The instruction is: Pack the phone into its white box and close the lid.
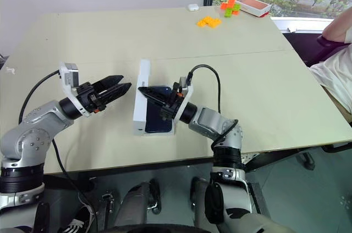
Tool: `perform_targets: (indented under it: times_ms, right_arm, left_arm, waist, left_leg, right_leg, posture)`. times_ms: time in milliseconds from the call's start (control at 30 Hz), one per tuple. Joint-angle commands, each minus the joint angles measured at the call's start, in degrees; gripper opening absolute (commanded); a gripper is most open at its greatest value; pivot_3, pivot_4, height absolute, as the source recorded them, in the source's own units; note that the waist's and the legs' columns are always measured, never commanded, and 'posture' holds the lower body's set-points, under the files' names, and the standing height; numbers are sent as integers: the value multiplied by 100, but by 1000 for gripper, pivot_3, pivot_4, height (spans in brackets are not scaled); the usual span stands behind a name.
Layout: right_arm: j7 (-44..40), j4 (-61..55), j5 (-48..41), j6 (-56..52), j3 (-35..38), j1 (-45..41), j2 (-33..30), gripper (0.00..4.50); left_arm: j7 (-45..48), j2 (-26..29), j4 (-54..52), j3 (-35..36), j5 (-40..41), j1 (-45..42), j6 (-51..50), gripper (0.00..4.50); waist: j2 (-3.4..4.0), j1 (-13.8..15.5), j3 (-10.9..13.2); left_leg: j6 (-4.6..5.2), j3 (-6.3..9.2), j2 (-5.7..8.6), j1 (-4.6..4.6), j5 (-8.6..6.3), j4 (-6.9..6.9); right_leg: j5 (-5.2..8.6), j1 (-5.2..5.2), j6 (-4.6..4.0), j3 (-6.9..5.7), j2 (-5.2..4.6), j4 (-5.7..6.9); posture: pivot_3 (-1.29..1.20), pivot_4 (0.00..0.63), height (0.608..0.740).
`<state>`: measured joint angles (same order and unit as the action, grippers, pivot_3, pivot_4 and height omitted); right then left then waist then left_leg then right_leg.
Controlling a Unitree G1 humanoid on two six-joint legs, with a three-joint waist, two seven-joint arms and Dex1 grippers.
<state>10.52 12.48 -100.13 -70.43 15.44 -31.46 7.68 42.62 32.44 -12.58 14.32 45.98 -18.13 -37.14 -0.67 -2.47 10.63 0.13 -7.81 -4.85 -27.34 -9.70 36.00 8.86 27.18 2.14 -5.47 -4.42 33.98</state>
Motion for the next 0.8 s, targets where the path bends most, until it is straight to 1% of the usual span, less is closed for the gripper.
perform_targets:
  times_ms: [33,167,267,300,400,467,500,533,700,800]
  right_arm:
    - [-20,-187,-402,207,-265,1,196,0]
    - [-209,-39,-325,412,-459,-11,240,0]
    - [-379,16,-3,519,-635,-7,236,0]
    - [-485,-15,290,682,-679,-20,212,0]
    - [-703,22,756,809,-760,-22,19,0]
    - [-818,-4,799,771,-754,30,-8,0]
    - [-857,-9,817,769,-734,41,6,0]
    - [-861,-24,824,786,-695,60,9,0]
    - [-968,-138,885,673,-652,139,-138,0]
    - [-1122,-264,1102,671,-718,187,-252,0]
  left_arm:
    - [33,50,-106,133,46,-7,73,3076]
    - [53,48,-97,172,79,32,62,3076]
    - [51,31,-132,170,84,78,61,3076]
    - [63,37,-126,160,84,125,46,3076]
    - [112,53,-53,179,130,237,-7,2211]
    - [142,76,-10,157,33,286,66,1238]
    - [154,86,-2,140,-6,300,92,562]
    - [148,87,10,131,-27,322,91,87]
    - [183,51,194,48,-224,408,183,35]
    - [187,-14,239,29,-204,409,172,35]
  waist:
    - [0,0,0]
    - [0,5,0]
    - [0,4,0]
    - [0,4,0]
    - [0,4,0]
    - [0,8,0]
    - [0,15,0]
    - [0,16,0]
    - [1,12,0]
    - [0,13,0]
  left_leg:
    - [0,0,0,0,0,0]
    - [0,1,-1,0,0,-1]
    - [0,1,-1,0,0,-1]
    - [0,1,-1,0,0,-1]
    - [0,1,-1,-1,0,-1]
    - [0,1,-1,-3,0,-1]
    - [0,1,-1,-3,0,-2]
    - [0,1,-1,-3,0,-2]
    - [0,0,-6,-4,0,-9]
    - [0,-2,-6,-4,-1,-19]
  right_leg:
    - [0,0,0,0,0,0]
    - [2,-1,3,0,0,-1]
    - [2,-1,3,0,0,-3]
    - [2,0,3,0,0,-4]
    - [2,0,3,0,0,-6]
    - [2,2,3,0,0,-7]
    - [2,2,3,0,0,-7]
    - [2,1,2,0,0,-7]
    - [2,0,2,0,0,-17]
    - [1,2,1,0,0,-26]
  posture:
    - [0,150,740]
    - [0,150,740]
    - [0,150,740]
    - [0,150,740]
    - [0,150,740]
    - [0,150,740]
    - [0,150,740]
    - [0,150,740]
    - [0,150,740]
    - [0,150,740]
